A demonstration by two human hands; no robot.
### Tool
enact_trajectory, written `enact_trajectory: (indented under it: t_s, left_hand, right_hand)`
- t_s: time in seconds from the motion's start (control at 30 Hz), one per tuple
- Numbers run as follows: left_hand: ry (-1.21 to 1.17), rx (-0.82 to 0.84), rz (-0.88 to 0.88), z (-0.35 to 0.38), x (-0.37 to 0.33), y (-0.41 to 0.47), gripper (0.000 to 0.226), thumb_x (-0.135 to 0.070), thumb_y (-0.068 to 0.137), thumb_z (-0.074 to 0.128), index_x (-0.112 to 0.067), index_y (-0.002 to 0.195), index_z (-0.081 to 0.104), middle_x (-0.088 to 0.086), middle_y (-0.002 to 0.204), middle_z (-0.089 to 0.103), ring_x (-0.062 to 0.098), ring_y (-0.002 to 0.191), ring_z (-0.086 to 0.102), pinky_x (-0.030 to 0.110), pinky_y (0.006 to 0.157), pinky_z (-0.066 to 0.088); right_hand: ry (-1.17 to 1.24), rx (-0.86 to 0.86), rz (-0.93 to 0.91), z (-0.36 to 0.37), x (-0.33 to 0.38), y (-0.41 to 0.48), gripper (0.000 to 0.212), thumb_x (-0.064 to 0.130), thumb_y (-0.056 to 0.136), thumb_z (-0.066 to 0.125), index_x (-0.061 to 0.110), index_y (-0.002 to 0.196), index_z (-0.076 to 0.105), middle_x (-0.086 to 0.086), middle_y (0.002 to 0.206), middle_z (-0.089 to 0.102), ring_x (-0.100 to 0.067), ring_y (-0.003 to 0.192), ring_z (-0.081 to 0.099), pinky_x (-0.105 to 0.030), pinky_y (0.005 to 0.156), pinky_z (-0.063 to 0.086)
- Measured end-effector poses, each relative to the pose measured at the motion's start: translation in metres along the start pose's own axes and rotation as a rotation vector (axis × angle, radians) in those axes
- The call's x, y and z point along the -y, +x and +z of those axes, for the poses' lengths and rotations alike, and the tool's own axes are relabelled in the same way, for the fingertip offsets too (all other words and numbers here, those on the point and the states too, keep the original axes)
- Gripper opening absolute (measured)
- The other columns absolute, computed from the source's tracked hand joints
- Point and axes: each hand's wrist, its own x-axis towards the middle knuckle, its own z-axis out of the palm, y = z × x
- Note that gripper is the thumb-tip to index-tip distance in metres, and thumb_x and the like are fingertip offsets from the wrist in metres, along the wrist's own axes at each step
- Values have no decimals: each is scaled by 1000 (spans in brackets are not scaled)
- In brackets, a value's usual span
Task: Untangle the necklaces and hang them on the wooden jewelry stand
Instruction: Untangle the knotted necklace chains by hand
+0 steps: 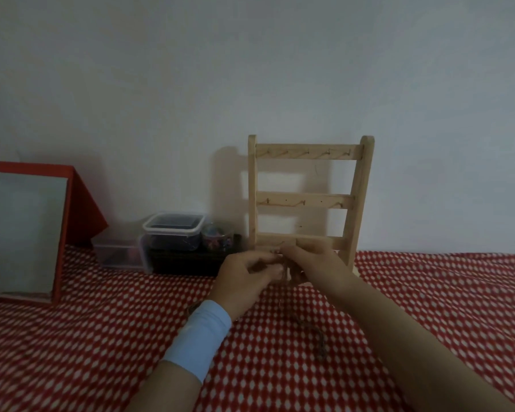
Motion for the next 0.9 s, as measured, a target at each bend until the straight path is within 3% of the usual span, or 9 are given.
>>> enact_trajectory:
  t_s: [0.2, 0.3, 0.47, 0.6, 0.77, 0.9]
  left_hand:
    - [-119, -2, 0, -6, -1, 0, 21, -12, 83, 75, -26, 99, 76, -16, 94, 75, -2, 91, 68, 12, 76, 52]
    - [-120, -51, 1, -5, -5, 1, 24, -9, 79, 78, -33, 80, 75, -20, 81, 75, -4, 81, 69, 9, 70, 49]
    - [-114, -70, -36, -5, -3, 3, 16, -10, 79, 78, -26, 85, 77, -13, 81, 76, -1, 80, 70, 11, 68, 51]
    - [-84, -46, -51, -8, -3, 3, 8, -11, 81, 76, -17, 76, 76, -4, 76, 75, 3, 74, 69, 13, 68, 50]
    - [-31, -68, -15, -8, -2, 3, 13, -7, 82, 67, -13, 70, 67, 7, 74, 68, 15, 73, 63, 27, 71, 51]
    - [98, -71, 78, -4, -2, 2, 20, -6, 84, 61, -21, 69, 62, -3, 71, 62, 5, 70, 58, 15, 65, 48]
  right_hand:
    - [-52, -1, -98, 0, 0, 1, 16, 16, 97, 66, 10, 88, 79, 6, 76, 74, -2, 62, 61, -20, 63, 54]
    - [31, -28, -33, 3, -2, 2, 19, 16, 97, 67, 1, 90, 77, 6, 67, 69, -5, 57, 56, -22, 61, 53]
    - [127, -38, -4, 6, -3, 1, 23, 16, 99, 65, -5, 92, 74, 7, 59, 63, -8, 53, 49, -28, 60, 51]
    - [156, 8, -20, 6, -3, -1, 20, 16, 99, 64, 3, 89, 75, 1, 62, 61, -10, 53, 48, -26, 58, 48]
    - [-2, 100, -59, 3, -6, 0, 20, 18, 102, 60, 3, 95, 72, 8, 63, 60, -7, 54, 50, -22, 56, 47]
    - [-224, 178, -117, 1, -1, -1, 18, 20, 103, 58, 13, 91, 71, 15, 68, 63, -4, 60, 54, -19, 59, 49]
